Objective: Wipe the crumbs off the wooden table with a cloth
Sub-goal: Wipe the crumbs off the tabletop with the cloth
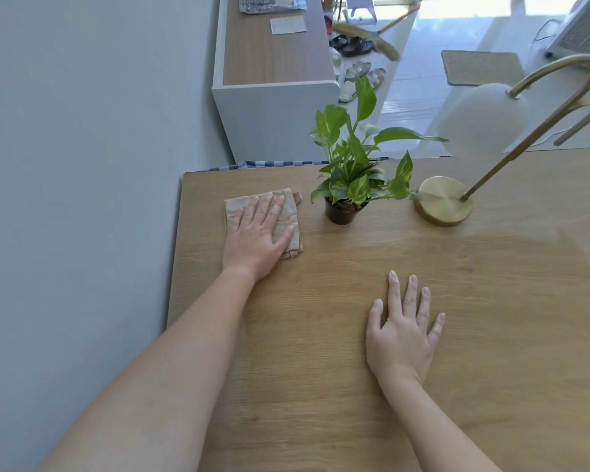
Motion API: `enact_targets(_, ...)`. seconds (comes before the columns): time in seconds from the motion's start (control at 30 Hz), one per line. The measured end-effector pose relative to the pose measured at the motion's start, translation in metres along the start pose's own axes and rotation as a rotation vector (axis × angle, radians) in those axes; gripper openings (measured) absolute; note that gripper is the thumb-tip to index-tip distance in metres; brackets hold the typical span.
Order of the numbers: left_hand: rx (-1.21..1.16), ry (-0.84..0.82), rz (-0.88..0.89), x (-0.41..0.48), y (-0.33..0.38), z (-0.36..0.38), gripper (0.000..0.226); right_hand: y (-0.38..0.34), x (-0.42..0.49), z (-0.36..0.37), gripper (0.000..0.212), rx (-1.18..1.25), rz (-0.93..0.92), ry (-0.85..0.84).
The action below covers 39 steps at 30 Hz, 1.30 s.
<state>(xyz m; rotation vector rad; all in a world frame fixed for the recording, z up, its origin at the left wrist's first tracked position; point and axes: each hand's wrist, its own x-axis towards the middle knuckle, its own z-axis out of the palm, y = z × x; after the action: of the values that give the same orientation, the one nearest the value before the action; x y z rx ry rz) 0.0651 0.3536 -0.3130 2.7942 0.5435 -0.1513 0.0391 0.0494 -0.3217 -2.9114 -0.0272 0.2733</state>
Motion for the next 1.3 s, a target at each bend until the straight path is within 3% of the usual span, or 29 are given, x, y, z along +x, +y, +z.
enact_targets(0.23, -0.019, 0.029, -0.093, -0.008, -0.026, -0.004, 0.072, -0.001, 0.001, -0.002, 0.061, 0.0, 0.009, -0.001)
enact_targets(0.6, 0.021, 0.085, -0.258, -0.104, -0.064, 0.012, 0.074, -0.003, -0.005, -0.007, 0.06, 0.025, -0.004, -0.006)
enact_targets(1.3, 0.041, 0.095, -0.28, -0.297, -0.019, 0.057, 0.075, 0.002, -0.017, -0.009, 0.062, 0.019, -0.064, -0.008)
